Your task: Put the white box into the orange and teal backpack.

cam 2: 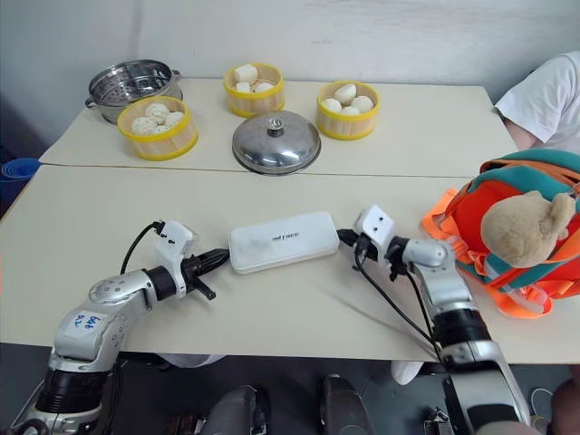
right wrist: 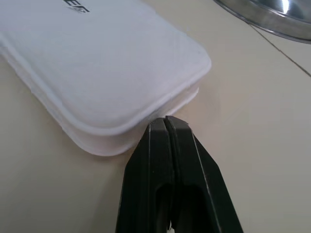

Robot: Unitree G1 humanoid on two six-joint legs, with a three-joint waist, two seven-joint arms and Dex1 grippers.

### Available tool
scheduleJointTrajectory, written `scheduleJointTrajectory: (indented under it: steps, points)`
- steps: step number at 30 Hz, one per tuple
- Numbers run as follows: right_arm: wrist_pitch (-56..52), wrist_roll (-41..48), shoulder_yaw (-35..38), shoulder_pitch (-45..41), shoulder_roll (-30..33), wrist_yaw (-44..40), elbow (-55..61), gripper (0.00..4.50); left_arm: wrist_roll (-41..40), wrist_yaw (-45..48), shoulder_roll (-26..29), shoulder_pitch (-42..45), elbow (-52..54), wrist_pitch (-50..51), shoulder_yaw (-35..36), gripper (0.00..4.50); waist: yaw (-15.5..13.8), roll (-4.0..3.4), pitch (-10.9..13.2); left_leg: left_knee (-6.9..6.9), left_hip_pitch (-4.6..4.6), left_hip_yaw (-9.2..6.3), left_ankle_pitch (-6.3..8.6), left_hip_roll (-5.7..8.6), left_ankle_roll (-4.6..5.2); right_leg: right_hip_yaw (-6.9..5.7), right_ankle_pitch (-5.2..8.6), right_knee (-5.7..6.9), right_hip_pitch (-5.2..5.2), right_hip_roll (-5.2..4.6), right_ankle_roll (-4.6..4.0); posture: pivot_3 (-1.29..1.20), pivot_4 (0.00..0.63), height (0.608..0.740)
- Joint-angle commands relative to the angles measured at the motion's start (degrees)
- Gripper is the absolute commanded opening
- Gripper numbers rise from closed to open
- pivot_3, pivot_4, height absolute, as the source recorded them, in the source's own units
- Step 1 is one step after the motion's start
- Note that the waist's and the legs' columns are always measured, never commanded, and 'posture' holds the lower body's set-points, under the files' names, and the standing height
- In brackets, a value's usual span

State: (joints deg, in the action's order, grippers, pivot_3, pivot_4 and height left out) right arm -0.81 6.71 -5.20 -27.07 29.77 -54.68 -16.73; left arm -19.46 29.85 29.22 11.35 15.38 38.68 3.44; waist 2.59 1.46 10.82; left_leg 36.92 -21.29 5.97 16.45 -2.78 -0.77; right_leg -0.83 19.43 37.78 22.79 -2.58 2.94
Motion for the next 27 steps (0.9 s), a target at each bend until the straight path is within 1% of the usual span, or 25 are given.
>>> scheduleJointTrajectory:
  steps: [1,5,8,11,13,15,16,17,18,20,22,24,25,27]
  points:
    - [-5.35,3.80,0.62,3.78,2.40,-2.47,12.55,0.00,-1.79,2.94,-0.21,0.04,3.10,-1.19,-1.41,0.05,-0.12,0.00,0.00,0.01,0.00,0.00,0.00,0.00,0.00,-0.01,0.00,0.00,0.00,0.00,0.00,0.00,0.150,0.740]
    - [-13.05,6.31,2.70,11.97,5.98,-1.79,24.06,0.00,-3.13,5.26,0.90,-2.74,6.33,0.80,-2.52,0.05,-0.20,0.00,0.00,-0.05,0.03,-0.02,0.04,-0.03,0.00,0.00,0.00,-0.02,0.00,0.02,0.00,0.00,0.150,0.740]
    - [-16.33,7.20,3.95,16.19,7.93,-1.41,28.59,0.00,-3.69,5.55,1.48,-4.63,8.24,1.77,-1.86,0.05,-0.35,0.00,0.00,-0.06,0.05,-0.02,0.07,-0.03,0.01,0.01,0.00,-0.05,-0.03,0.03,-0.01,0.00,0.150,0.740]
    - [-16.85,7.50,3.90,19.70,10.46,-3.10,31.86,0.00,-3.75,5.25,2.12,-6.18,8.98,2.50,-0.44,0.05,-0.65,0.00,0.00,-0.04,0.07,-0.05,0.20,-0.03,0.24,0.01,0.00,-0.06,-0.08,0.01,-0.01,0.00,0.150,0.740]
    - [-15.35,6.01,3.72,20.73,11.63,-2.83,31.77,0.00,-6.89,6.45,2.80,-6.91,9.36,5.80,1.40,0.05,-0.67,0.00,0.00,-0.03,0.08,-0.05,0.22,-0.02,0.27,0.00,0.01,-0.06,-0.09,0.02,-0.01,0.00,0.150,0.740]
    - [-11.88,1.34,2.61,21.31,14.45,-2.50,29.55,0.00,-9.10,7.94,4.86,-7.66,9.53,8.23,3.42,0.44,-0.66,0.00,0.00,-0.03,0.08,-0.05,0.22,-0.02,0.27,0.01,0.01,-0.06,-0.09,0.02,-0.02,0.00,0.150,0.740]
    - [-10.36,0.20,2.48,21.47,15.33,-2.51,28.39,0.00,-10.30,8.91,6.31,-7.79,9.32,9.92,4.20,0.65,-0.74,0.00,0.00,-0.02,0.08,-0.05,0.22,-0.02,0.27,0.01,0.01,-0.06,-0.09,0.02,-0.02,0.00,0.150,0.740]
    - [-9.83,0.15,2.96,21.54,15.70,-2.20,27.38,0.00,-13.26,10.18,7.63,-7.62,8.79,13.35,5.89,0.95,-0.80,0.03,0.01,-0.02,0.08,-0.06,0.22,-0.01,0.27,0.01,0.01,-0.06,-0.08,0.02,-0.02,0.00,0.150,0.740]
    - [-9.28,0.44,3.34,21.40,15.89,-2.02,26.50,0.00,-16.50,11.30,8.83,-7.21,7.93,17.44,7.57,1.28,-0.85,0.04,0.01,-0.01,0.07,-0.07,0.21,-0.01,0.27,-0.01,0.02,-0.08,-0.09,0.02,-0.03,0.00,0.150,0.740]
    - [-7.96,0.52,3.48,20.62,16.47,-2.48,24.86,0.00,-23.03,13.00,12.25,-4.68,4.45,31.00,9.76,1.98,-0.87,0.04,0.01,0.01,0.08,-0.11,0.21,-0.01,0.27,-0.04,0.02,-0.08,-0.11,0.02,-0.04,0.00,0.150,0.740]
    - [-6.55,0.38,3.20,19.42,16.77,-3.21,23.17,0.00,-27.78,13.19,12.35,0.09,-1.03,39.26,12.65,2.57,-0.88,0.04,0.01,0.07,0.09,-0.15,0.21,-0.01,0.27,-0.06,0.02,-0.08,-0.15,0.02,-0.04,0.00,0.150,0.740]
    - [-5.10,0.15,2.65,17.93,16.98,-4.02,21.34,0.00,-28.79,11.74,11.30,5.71,-7.25,44.53,14.43,3.18,-1.05,0.07,0.02,0.15,0.09,-0.20,0.20,0.02,0.30,-0.10,0.02,-0.08,-0.20,0.00,-0.03,0.00,0.150,0.740]
    - [-4.00,-0.14,2.23,16.79,16.98,-4.46,20.09,0.00,-30.13,12.72,12.44,9.54,-12.02,48.80,13.25,3.49,-1.09,0.10,0.04,0.19,0.06,-0.26,0.20,0.04,0.30,-0.16,0.02,-0.08,-0.22,0.00,-0.02,0.00,0.150,0.740]
    - [-1.97,-0.68,1.45,14.78,16.85,-5.24,17.96,0.00,-33.50,15.66,15.98,14.56,-17.54,53.03,8.33,4.12,-0.97,0.20,0.09,0.20,0.05,-0.31,0.19,0.06,0.30,-0.20,0.01,-0.07,-0.23,-0.01,-0.02,0.00,0.150,0.740]
